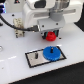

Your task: Insert the blue gear onto the right peg, followed by the red gear

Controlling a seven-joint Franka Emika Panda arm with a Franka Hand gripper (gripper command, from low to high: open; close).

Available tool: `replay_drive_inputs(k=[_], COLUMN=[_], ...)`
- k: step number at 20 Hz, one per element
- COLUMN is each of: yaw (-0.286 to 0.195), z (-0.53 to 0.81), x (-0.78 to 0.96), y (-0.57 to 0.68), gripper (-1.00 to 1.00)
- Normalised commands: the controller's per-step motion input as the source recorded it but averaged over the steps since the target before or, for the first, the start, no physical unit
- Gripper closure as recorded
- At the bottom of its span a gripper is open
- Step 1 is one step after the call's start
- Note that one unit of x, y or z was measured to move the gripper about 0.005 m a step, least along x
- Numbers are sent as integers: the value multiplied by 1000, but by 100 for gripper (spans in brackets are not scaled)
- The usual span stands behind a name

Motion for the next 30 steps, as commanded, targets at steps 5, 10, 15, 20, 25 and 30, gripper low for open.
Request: replay_drive_inputs(k=[5, 10, 15, 20, 25, 30], yaw=[0, 0, 0, 0, 0, 0], z=[549, 426, 319, 246, 102, -18], x=[492, 642, 747, 756, 689, 522], y=[-157, -160, -96, -93, -193, -211], gripper=[100, 100, 100, 100, 100, 100])
